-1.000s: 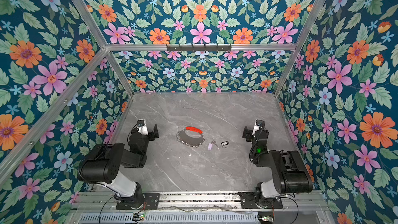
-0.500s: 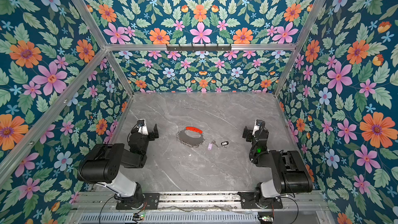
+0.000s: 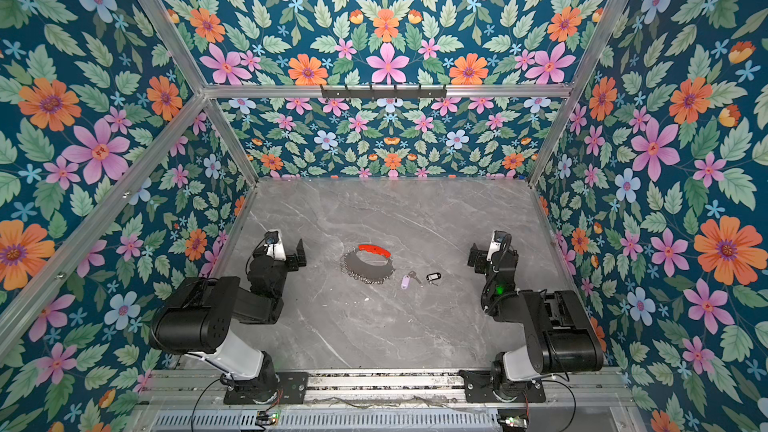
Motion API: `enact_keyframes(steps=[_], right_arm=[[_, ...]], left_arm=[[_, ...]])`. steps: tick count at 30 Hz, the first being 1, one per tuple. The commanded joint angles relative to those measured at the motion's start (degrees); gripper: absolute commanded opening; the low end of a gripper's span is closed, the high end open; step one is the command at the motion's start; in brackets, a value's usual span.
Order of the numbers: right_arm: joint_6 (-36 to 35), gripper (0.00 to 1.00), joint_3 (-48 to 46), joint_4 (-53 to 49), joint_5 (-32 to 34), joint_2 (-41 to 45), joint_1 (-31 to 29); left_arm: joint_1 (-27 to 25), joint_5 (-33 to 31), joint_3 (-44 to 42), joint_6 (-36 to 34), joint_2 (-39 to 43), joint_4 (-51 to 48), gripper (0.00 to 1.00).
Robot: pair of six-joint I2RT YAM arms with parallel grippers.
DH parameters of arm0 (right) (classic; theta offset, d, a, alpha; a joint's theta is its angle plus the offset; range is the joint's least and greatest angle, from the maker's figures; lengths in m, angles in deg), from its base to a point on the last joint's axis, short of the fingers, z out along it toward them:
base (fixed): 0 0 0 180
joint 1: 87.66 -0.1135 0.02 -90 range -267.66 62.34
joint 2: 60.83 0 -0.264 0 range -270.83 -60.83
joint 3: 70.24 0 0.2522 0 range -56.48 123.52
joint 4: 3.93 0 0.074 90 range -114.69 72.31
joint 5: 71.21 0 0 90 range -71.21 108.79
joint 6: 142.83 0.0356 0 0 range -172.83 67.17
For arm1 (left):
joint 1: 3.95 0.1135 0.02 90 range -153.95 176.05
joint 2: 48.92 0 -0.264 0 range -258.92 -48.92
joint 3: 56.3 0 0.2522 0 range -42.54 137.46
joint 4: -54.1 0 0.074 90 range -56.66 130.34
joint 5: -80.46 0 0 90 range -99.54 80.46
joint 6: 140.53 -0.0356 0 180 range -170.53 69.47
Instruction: Put the keys on the keyring
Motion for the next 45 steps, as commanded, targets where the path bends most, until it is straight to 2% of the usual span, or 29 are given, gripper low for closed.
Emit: enact_keyframes(steps=[1, 16, 18, 21, 25, 27, 30, 32, 34, 36, 37, 38, 40, 41, 43, 45], right_arm=[[-0.20, 0.99, 0.23, 1.46, -0.10, 0.15, 0.02], [-0.19, 0.99, 0.29, 1.47, -0.15, 0.14, -0.04], [-0.21, 0.99, 0.23, 1.51, -0.12, 0.16, -0.04], [-0.87, 0.99, -1.15, 4.48, 0.76, 0.24, -0.53], [-2.70, 0.99, -6.00, 13.60, 9.64, 2.51, -4.19], [-4.48, 0.99, -4.87, 8.18, 13.56, 7.19, -6.54], [-7.50, 0.99, 0.79, -13.28, 15.52, 19.48, -11.75], [-2.19, 0.99, 7.77, -32.84, 15.29, 27.71, -11.97], [2.96, 0.99, 12.44, -41.60, 17.20, 32.33, -11.97], [10.92, 0.99, 15.84, -51.13, 19.75, 35.96, -11.93], [16.62, 0.99, 18.42, -60.77, 20.80, 38.34, -11.93], [19.28, 0.99, 19.64, -67.56, 22.04, 40.72, -11.94], [21.71, 0.99, 17.61, -66.83, 23.58, 45.77, -11.98], [23.70, 0.99, 16.87, -67.65, 22.20, 48.01, -11.85], [23.99, 0.99, 15.26, -66.26, 15.57, 51.18, -11.60], [26.76, 0.99, 14.80, -65.93, 14.31, 51.20, -11.62]], left_arm=[[0.04, 0.22, 0.13, -0.15, 0.10, 0.22, 1.00], [0.04, 0.36, 0.29, -0.15, 0.12, 0.06, 1.00], [2.06, 3.68, 1.71, 1.34, 0.08, -2.80, 1.00], [2.59, 3.44, 2.02, 1.87, -0.01, -2.94, 1.00], [2.21, 3.26, 0.95, 1.35, 0.16, -1.26, 1.00], [1.48, 2.80, -0.26, 0.49, 0.74, 0.79, 1.00], [0.23, 0.79, -1.87, -0.51, 6.17, -0.30, 1.00], [-0.62, -2.22, 0.32, 1.92, 14.28, -13.02, 1.00], [-0.93, -4.57, 5.64, 9.57, 21.64, -30.02, 1.00], [-0.93, -3.80, 10.66, 17.24, 27.18, -44.69, 1.00], [-0.93, -2.36, 12.13, 21.58, 29.75, -50.32, 1.00], [-0.93, -0.29, 13.11, 23.01, 31.96, -54.16, 1.00], [-0.93, 3.80, 13.10, 24.60, 35.64, -57.36, 1.00], [-0.93, 4.47, 13.10, 25.20, 37.16, -59.10, 1.00], [-0.93, 1.05, 13.03, 29.32, 39.39, -64.19, 1.00], [-0.76, -3.79, 12.49, 36.93, 40.13, -68.29, 1.00]])
